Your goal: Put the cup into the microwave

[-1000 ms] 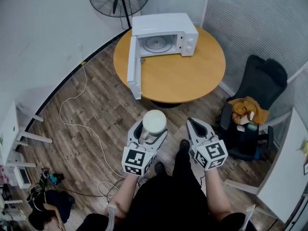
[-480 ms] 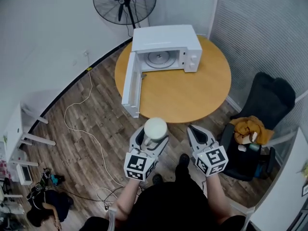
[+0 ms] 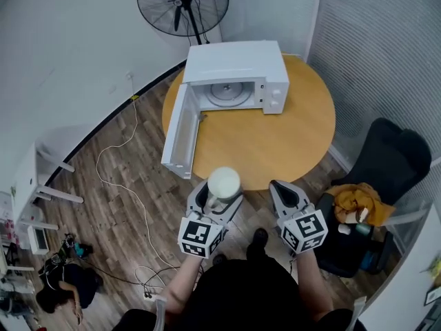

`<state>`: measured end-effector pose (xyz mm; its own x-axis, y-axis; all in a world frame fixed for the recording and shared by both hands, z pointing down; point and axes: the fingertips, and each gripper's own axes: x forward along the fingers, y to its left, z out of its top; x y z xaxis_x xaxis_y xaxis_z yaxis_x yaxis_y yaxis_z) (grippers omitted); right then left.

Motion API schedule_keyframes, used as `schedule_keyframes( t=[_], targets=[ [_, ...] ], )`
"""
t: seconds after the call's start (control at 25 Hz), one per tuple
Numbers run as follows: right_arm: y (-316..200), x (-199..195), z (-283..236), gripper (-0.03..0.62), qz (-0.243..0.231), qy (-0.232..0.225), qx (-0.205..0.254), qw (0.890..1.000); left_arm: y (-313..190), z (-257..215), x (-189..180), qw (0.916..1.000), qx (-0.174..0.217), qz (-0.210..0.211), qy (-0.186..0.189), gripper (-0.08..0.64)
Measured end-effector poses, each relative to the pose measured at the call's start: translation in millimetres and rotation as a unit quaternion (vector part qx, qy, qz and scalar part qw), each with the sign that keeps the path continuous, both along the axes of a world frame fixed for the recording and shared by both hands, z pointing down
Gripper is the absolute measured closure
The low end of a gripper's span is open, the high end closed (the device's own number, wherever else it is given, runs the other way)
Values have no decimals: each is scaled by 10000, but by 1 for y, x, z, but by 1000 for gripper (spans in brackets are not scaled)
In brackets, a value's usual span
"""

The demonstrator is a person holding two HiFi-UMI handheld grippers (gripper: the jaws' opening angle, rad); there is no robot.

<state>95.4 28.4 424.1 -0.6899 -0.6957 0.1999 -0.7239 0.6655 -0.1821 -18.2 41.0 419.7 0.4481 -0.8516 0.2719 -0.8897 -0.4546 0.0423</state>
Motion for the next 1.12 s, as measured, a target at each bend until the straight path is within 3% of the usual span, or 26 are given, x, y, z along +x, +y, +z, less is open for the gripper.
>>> schedule_keyframes(
  t=[0.24, 0.64, 1.12],
  targets=[
    [-28, 17, 4, 583, -215, -66, -23, 9997, -24, 3, 22, 9999, -19, -153, -46, 183],
    [-58, 11, 19, 583, -510, -24, -165, 9986, -51, 12, 24, 9992, -30, -322, -255, 183],
    [-128, 6, 13, 583, -128, 102, -212, 9996, -135, 21, 7, 9997, -4, -214, -150, 183]
  ],
)
